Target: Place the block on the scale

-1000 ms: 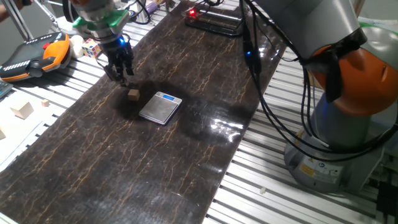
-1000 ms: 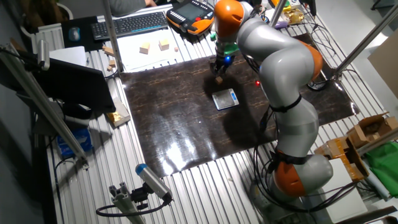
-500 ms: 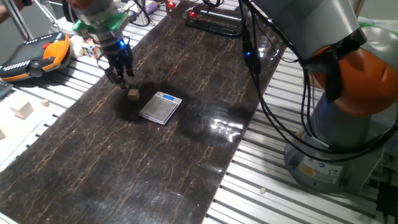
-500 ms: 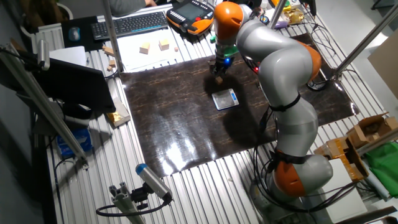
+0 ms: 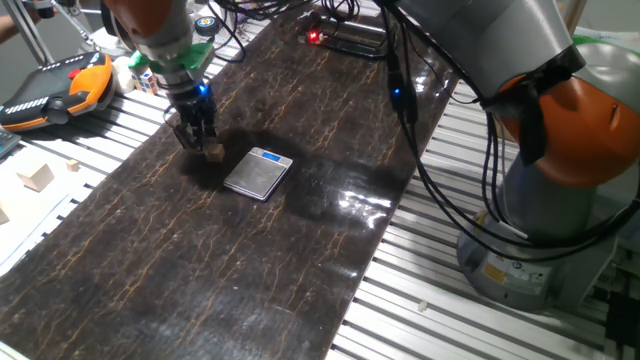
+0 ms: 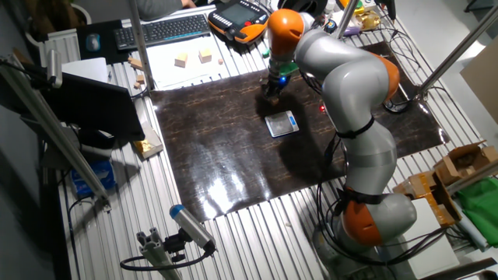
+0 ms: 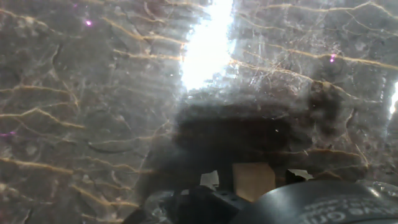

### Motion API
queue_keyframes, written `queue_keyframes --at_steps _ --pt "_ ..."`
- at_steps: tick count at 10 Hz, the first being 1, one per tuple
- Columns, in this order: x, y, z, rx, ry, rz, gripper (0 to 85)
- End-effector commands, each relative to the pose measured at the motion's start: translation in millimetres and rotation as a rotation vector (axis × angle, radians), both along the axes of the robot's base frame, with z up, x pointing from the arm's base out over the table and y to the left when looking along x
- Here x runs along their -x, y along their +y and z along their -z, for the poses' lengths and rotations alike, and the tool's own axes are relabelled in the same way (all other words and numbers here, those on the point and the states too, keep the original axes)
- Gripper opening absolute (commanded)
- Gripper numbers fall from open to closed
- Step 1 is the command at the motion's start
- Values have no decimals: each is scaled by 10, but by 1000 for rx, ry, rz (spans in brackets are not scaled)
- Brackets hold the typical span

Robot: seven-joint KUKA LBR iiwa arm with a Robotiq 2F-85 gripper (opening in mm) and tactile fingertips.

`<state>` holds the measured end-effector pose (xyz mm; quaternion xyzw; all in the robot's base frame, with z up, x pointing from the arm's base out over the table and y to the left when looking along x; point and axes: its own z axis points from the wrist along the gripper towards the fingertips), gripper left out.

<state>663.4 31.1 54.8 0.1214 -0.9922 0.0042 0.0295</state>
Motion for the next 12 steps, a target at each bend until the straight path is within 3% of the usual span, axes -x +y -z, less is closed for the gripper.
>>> queue_keyframes --at_steps 1,3,7,9,11,12 --pt "3 -6 22 0 -1 -2 573" --pt "13 -25 61 16 -10 -11 567" --pt "55 -73 126 8 -13 -19 510" --pt "85 -81 145 6 -19 -28 393" --pt "92 -83 118 4 -20 -53 163" --pt "102 -80 84 -7 -16 -50 113"
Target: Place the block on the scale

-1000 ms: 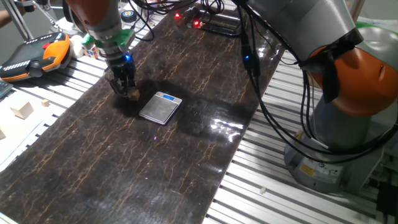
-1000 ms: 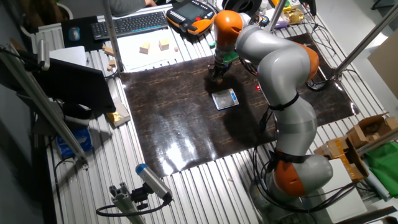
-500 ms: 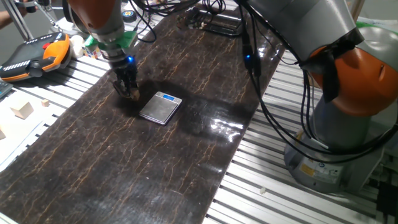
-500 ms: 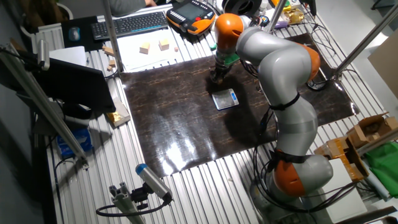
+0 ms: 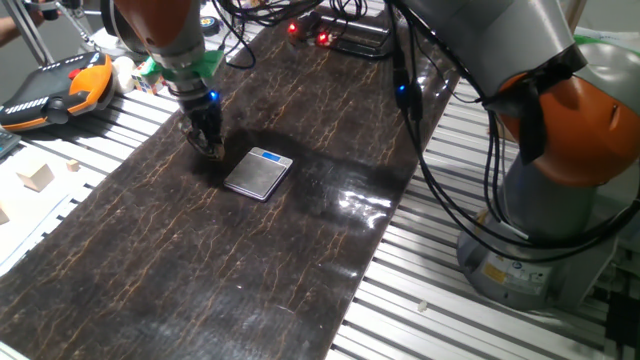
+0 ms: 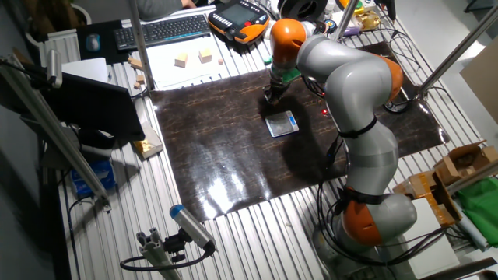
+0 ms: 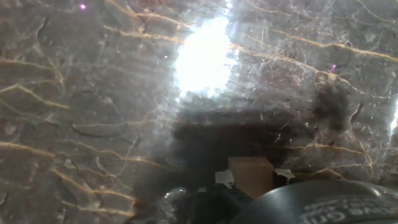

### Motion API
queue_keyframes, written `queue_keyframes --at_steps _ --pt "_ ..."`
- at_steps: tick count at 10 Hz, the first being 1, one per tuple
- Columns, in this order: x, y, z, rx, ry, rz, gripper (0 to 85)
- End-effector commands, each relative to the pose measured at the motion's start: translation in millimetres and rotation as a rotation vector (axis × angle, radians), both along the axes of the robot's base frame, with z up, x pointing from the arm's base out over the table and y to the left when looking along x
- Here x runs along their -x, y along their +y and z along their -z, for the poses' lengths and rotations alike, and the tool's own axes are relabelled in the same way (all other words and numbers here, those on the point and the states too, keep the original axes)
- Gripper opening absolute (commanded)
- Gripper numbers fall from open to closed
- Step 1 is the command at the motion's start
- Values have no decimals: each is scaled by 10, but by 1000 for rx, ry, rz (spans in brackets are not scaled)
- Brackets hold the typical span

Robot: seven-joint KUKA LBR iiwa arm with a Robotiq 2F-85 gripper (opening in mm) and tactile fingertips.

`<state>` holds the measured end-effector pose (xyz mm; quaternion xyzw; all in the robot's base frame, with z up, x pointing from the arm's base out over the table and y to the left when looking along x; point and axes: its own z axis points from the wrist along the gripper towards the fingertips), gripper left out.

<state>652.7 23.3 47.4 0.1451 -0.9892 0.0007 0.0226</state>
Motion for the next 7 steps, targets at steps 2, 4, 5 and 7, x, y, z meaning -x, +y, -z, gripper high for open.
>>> queue_keyframes --at_steps 2,4,5,7 --pt "59 15 -158 -10 26 21 37" --pt "252 26 -440 14 54 51 20" --pt "361 38 -529 27 60 59 20" --pt "607 85 -531 39 51 77 20"
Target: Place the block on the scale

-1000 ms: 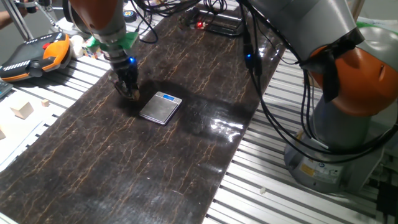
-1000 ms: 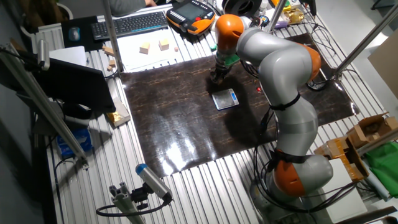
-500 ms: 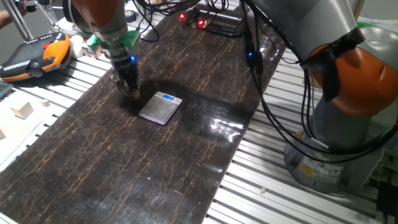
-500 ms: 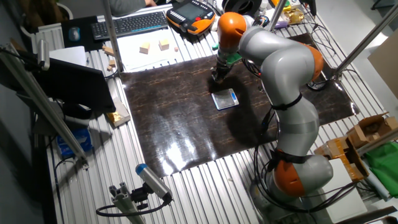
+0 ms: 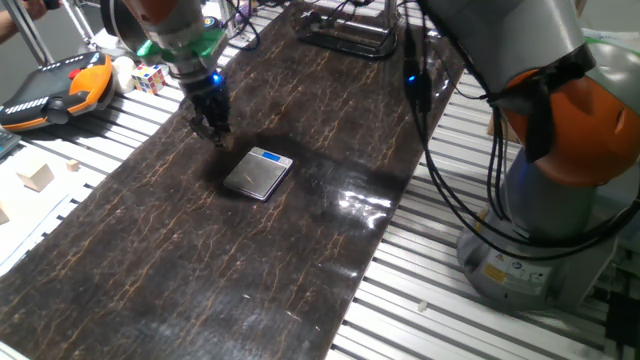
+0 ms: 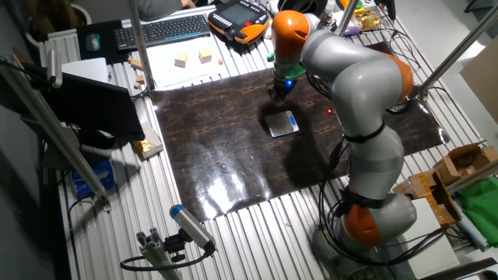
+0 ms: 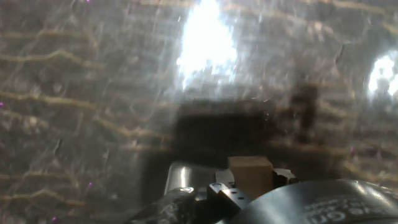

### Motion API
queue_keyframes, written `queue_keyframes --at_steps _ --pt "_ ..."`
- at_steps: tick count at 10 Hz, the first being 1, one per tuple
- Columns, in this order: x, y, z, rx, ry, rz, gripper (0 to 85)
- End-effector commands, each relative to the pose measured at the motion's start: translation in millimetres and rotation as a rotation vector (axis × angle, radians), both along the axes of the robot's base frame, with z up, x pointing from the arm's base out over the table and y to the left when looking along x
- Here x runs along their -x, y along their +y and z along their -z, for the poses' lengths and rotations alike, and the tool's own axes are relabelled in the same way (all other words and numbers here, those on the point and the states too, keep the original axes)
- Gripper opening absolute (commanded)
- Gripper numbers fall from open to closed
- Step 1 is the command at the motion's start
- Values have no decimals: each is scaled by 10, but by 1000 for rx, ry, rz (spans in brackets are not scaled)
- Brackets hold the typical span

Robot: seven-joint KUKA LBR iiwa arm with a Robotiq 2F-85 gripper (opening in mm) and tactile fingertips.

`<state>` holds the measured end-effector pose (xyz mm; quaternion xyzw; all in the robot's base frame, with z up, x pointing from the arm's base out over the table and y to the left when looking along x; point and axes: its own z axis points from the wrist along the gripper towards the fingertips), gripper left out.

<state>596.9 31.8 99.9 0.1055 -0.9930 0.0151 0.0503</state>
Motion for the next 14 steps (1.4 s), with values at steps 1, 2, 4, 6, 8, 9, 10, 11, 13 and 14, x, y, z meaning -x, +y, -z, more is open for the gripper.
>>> queue_keyframes --at_steps 1,2,4,6,8,9,10,11,13,14 --pt "154 11 31 -5 -4 6 20" --pt "250 25 92 -7 -13 10 20" --pt "411 38 224 -16 -26 16 20" --pt "465 63 266 -18 -28 27 20" --pt "487 51 315 -19 -37 34 53" --pt "482 51 327 -19 -35 36 73" --pt "478 54 332 -19 -34 42 120" --pt "480 59 337 -16 -36 52 193" --pt "512 92 374 -15 -37 72 273" --pt "538 117 397 -14 -42 86 323"
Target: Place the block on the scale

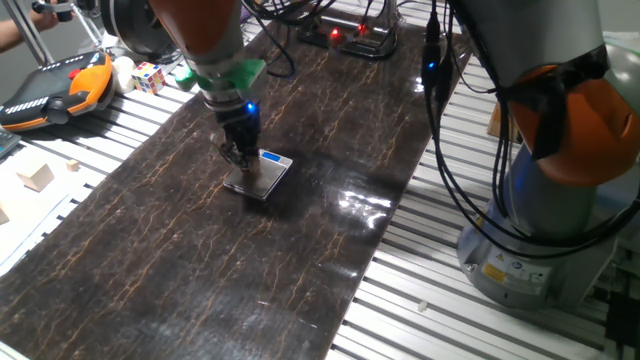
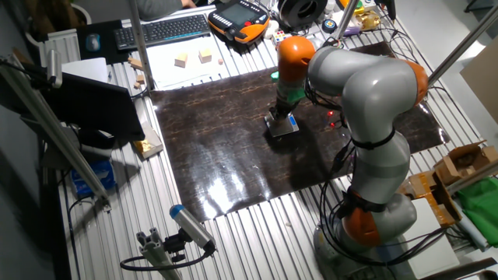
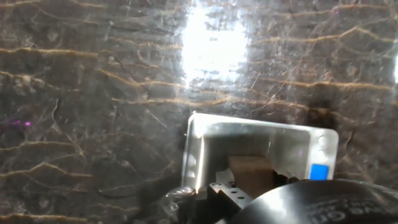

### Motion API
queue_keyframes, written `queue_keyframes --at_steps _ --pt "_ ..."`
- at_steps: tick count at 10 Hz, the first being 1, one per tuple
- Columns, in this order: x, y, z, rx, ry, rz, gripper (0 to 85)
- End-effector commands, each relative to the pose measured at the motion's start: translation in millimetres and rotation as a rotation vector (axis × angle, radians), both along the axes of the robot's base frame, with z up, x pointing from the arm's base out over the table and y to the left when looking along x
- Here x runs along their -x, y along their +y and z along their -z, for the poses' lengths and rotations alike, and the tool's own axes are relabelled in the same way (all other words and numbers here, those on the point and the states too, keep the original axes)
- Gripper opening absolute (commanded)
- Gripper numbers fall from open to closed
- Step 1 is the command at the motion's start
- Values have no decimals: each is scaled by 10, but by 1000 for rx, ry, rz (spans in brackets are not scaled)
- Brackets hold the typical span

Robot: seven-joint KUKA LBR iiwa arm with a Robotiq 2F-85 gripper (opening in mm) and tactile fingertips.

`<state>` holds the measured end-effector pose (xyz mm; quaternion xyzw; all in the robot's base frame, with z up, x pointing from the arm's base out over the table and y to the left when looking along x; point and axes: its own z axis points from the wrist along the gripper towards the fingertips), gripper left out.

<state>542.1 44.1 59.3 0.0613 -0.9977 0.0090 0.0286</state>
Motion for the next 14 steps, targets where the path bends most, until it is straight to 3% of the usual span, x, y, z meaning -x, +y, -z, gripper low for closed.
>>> queue_keyframes --at_steps 1,3,6,7,8,9,10,11,12,13,14 --pt "13 9 12 0 -3 5 380" --pt "11 8 12 -2 0 12 490" --pt "-3 6 -55 -32 13 20 500" --pt "-31 29 -146 -36 25 32 497" --pt "-93 45 -281 -29 54 34 477" --pt "-152 22 -419 -27 65 19 420" --pt "-185 -25 -536 -51 59 13 300" --pt "-207 -62 -620 -33 47 -10 140" --pt "-227 -94 -699 -29 59 -21 40" --pt "-224 -134 -770 -32 62 -33 20" --pt "-177 -162 -823 -29 47 -39 20"
